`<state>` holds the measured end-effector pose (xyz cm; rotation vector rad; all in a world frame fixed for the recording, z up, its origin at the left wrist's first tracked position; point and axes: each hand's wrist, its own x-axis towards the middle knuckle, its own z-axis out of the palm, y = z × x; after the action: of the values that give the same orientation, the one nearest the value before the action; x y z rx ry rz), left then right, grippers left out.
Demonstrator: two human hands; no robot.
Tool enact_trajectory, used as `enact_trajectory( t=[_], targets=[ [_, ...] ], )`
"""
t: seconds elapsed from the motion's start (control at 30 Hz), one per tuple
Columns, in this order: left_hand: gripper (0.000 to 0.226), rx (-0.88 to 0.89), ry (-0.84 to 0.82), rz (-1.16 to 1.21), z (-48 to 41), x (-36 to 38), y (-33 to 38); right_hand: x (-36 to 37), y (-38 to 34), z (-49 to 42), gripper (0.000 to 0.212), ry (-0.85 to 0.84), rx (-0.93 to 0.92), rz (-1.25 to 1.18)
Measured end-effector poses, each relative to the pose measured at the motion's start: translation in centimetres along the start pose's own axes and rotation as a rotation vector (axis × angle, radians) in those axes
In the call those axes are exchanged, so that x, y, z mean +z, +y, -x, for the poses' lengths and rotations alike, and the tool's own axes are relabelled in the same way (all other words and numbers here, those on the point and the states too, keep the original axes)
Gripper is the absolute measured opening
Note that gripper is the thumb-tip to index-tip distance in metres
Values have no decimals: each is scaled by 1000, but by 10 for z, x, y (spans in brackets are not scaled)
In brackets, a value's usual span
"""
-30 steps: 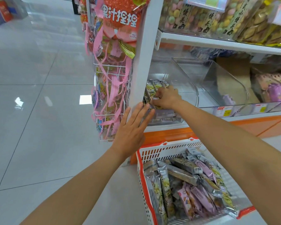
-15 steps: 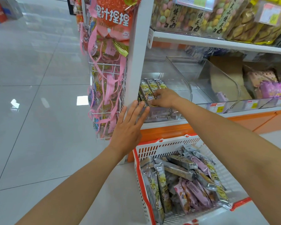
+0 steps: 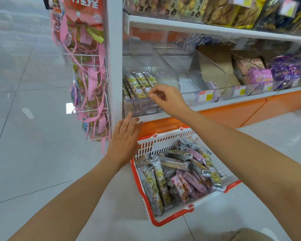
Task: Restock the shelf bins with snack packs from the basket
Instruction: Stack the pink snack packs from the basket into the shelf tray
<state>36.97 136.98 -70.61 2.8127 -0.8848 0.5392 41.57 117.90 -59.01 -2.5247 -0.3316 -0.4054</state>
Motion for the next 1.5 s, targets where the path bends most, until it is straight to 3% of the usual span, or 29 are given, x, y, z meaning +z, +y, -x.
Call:
enact_trajectory(
  t=[0.17, 0.4, 0.57, 0.8, 0.9, 0.97, 1.1, 1.27, 1.37, 1.5],
  targets=[
    [62, 44, -152, 6, 32, 25, 2, 38, 21, 65, 14, -118, 64, -79],
    [62, -18, -592, 12, 69, 58, 1, 101, 44, 149, 47, -563, 272, -41],
    [65, -35, -624, 14, 73, 63, 3, 136, 52, 173, 71, -711, 390, -77],
    [62, -59, -577, 67, 74, 64, 2, 147, 60, 177, 54, -655, 394, -99],
    [50, -110, -433, 234, 68, 62, 2, 131, 60, 165, 54, -527, 373, -122],
    [47, -216, -392, 442, 57, 54, 10, 116, 59, 155, 56, -441, 335, -131],
    [62, -545, -374, 996, 29, 32, 38, 87, 52, 136, 54, -363, 185, -100],
    [76, -659, -174, 1023, 7, 21, 47, 57, 46, 130, 61, -358, 162, -124],
    [65, -774, -53, 1083, -5, 6, 47, 33, 44, 129, 66, -402, 160, -111],
    [46, -865, 84, 1244, -21, -13, 41, -5, 36, 123, 52, -371, 129, -117]
  ],
)
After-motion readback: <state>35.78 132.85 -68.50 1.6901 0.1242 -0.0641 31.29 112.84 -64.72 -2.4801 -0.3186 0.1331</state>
